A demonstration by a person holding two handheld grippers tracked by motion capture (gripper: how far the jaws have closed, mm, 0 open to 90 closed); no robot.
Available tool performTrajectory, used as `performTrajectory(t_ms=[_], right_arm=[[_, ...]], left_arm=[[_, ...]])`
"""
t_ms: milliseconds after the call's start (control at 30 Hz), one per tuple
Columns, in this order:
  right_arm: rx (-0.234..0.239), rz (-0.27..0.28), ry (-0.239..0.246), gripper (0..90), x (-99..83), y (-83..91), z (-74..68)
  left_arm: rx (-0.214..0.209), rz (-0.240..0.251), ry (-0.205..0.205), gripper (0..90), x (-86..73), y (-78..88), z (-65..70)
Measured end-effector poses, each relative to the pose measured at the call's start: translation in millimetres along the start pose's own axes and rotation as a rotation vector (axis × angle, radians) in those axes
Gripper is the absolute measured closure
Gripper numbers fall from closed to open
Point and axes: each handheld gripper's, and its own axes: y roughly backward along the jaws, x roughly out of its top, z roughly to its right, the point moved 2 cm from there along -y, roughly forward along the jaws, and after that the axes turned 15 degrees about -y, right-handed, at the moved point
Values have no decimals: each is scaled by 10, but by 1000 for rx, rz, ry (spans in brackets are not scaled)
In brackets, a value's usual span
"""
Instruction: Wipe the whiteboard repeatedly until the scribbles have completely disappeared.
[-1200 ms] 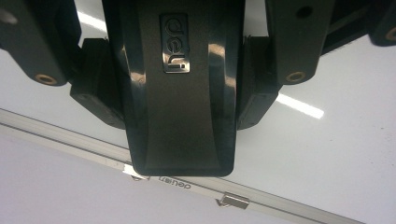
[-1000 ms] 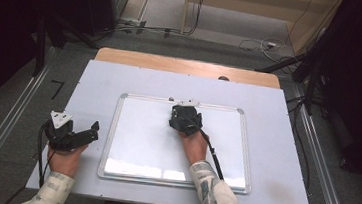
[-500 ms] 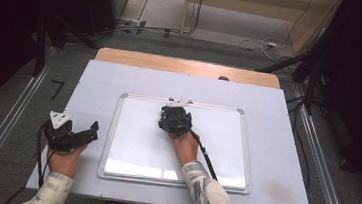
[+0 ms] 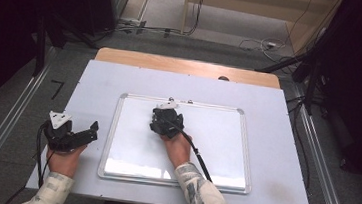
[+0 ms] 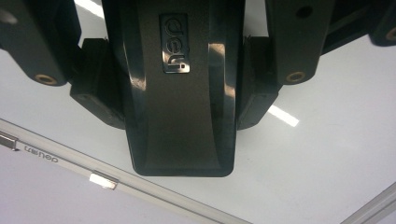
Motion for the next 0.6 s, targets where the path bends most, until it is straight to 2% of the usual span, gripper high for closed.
performTrajectory(t_ms=[200, 367, 533, 600], right_arm=[[32, -5, 31, 389, -57, 23, -163], [50, -8, 52, 388, -117, 65, -243], [60, -11, 70, 388, -166, 110, -263], [61, -18, 68, 388, -179, 139, -222]], left_arm=[[0, 2, 5, 21, 0, -2, 0], [3, 2, 0, 30, -1, -1, 1], [3, 4, 5, 30, 1, -1, -4], [5, 5, 6, 30, 0, 3, -9]])
